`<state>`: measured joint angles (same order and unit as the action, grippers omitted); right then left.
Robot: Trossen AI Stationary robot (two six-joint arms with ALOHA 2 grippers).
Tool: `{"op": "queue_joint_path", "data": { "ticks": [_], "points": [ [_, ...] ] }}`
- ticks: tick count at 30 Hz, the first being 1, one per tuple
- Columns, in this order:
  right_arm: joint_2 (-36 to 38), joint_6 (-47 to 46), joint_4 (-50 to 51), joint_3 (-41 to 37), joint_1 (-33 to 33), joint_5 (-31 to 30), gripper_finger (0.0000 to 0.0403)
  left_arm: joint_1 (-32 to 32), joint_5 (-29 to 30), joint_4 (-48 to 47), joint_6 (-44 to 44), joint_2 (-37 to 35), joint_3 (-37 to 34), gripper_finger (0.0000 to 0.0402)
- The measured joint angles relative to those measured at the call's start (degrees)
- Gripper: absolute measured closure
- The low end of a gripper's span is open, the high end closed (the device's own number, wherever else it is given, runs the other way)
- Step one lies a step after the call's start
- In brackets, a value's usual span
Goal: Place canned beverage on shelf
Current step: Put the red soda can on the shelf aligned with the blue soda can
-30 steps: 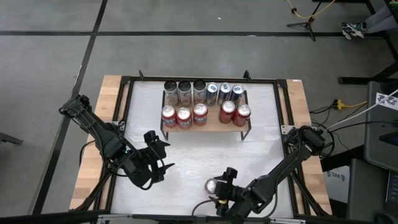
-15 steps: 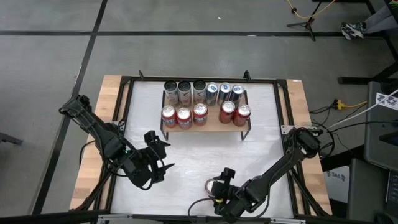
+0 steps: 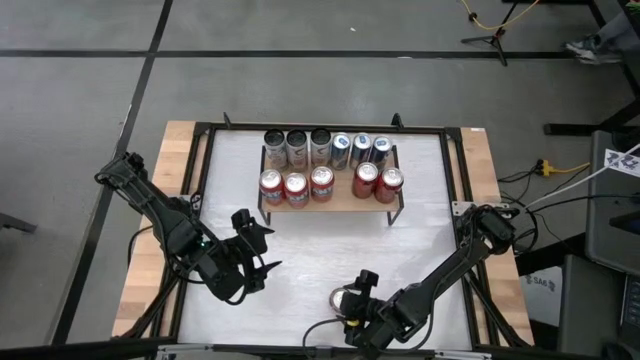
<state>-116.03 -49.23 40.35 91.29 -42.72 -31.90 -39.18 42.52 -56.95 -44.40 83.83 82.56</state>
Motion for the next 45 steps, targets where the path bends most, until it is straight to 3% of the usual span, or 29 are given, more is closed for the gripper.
{"op": "queue_joint_path", "data": {
  "ticks": [23, 29, 33, 45],
  "points": [
    [0.0, -1.4, -1.4, 0.0, 0.0, -2.6, 0.0047, 0.0, 0.0, 0.0, 0.0, 0.0, 0.0, 0.0050],
    [0.0, -1.5, -1.3, 0.0, 0.0, -2.6, 0.0093, 0.0, 0.0, 0.0, 0.1, 0.0, 0.0, 0.0050],
    [0.0, -1.3, -1.1, 0.0, 0.0, -2.5, 0.0128, 0.0, 0.0, 0.0, 4.0, 0.0, 0.0, 0.0050],
    [0.7, 0.3, -0.3, 0.1, 0.2, -0.9, 0.0123, 0.3, 2.1, -0.6, 17.4, -4.4, 0.0, 0.0050]
  ]
}}
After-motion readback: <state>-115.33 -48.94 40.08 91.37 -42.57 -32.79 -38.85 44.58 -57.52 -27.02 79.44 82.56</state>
